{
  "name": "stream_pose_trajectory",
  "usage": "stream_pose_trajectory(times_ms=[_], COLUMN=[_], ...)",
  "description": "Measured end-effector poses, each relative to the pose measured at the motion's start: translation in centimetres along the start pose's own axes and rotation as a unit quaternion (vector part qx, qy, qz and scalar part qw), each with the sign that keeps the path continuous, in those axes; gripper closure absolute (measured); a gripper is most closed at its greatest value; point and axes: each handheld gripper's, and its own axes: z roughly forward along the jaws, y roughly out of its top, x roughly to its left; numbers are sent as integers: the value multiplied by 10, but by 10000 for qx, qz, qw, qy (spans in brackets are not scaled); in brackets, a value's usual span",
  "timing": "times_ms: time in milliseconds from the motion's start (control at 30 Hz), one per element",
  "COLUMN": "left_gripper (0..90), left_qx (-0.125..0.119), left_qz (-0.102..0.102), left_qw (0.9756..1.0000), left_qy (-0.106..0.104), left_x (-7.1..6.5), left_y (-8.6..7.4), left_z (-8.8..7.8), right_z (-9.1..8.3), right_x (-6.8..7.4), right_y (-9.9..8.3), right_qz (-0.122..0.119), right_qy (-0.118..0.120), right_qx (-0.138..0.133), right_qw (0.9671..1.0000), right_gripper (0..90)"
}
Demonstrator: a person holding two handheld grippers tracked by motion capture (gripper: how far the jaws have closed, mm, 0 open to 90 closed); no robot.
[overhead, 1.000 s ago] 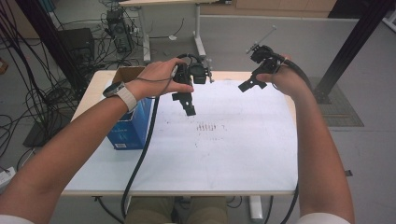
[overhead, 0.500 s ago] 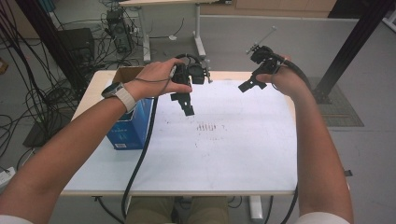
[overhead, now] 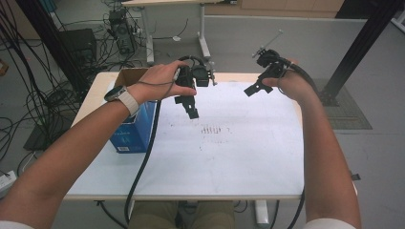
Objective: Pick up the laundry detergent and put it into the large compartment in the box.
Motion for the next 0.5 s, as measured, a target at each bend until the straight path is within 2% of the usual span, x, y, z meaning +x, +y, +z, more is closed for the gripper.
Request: stream_pose_trajectory(times_ms=[500], left_gripper=[63], left_qx=[54], left_qz=[-93], left_qw=[9999], left_qy=[-23], left_x=[1], left_y=[0], left_z=[6], right_z=[2], right_x=[-1], right_y=[-5], right_qz=[28], right_qy=[31], right_qx=[-12], right_qw=[10000], right_gripper=[98])
